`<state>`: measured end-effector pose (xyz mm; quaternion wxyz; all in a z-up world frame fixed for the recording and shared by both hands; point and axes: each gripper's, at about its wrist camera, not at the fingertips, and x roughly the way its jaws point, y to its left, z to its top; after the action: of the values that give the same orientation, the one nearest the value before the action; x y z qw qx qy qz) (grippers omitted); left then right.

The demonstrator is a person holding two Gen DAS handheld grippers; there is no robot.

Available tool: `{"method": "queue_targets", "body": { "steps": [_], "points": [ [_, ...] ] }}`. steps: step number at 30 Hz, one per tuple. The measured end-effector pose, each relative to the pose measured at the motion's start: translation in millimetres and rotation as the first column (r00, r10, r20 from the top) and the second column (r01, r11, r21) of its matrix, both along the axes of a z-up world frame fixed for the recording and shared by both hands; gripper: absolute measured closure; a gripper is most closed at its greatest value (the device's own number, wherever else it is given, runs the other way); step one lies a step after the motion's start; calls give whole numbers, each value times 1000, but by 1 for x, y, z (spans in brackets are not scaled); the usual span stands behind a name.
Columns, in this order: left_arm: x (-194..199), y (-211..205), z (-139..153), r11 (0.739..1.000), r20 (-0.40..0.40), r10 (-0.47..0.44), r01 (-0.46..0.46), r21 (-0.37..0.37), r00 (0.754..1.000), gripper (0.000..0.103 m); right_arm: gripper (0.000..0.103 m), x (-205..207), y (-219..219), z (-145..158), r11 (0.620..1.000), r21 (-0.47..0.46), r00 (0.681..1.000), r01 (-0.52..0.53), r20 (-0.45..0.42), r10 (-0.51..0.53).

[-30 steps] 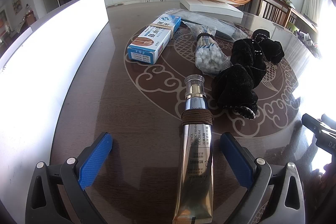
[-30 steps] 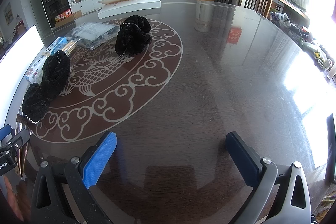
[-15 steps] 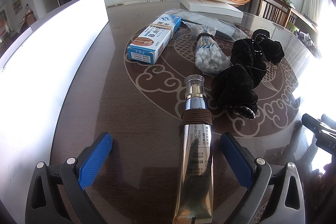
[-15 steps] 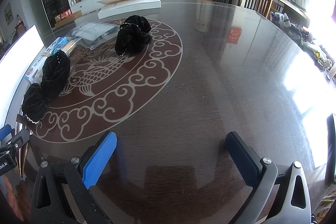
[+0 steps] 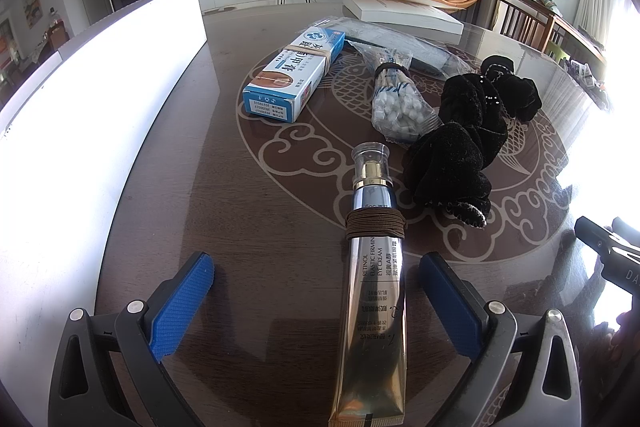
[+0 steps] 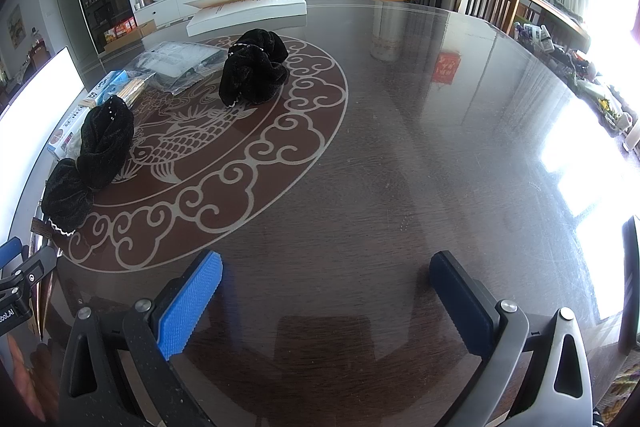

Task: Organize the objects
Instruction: 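Hold the gold tube lifted in the left tool, then grasp the black fuzzy bundle with the right tool while the left tool holds the tube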

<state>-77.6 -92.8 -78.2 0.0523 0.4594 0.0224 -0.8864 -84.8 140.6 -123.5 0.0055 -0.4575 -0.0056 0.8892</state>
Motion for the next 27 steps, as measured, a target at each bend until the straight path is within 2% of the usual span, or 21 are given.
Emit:
{"method": "queue_targets", "body": {
  "steps": [27],
  "points": [
    [-2,-2,0,1000,7,-13,13,11,1000,0,0,0,0,0,1000,0,1000,0,0,0]
  ]
}}
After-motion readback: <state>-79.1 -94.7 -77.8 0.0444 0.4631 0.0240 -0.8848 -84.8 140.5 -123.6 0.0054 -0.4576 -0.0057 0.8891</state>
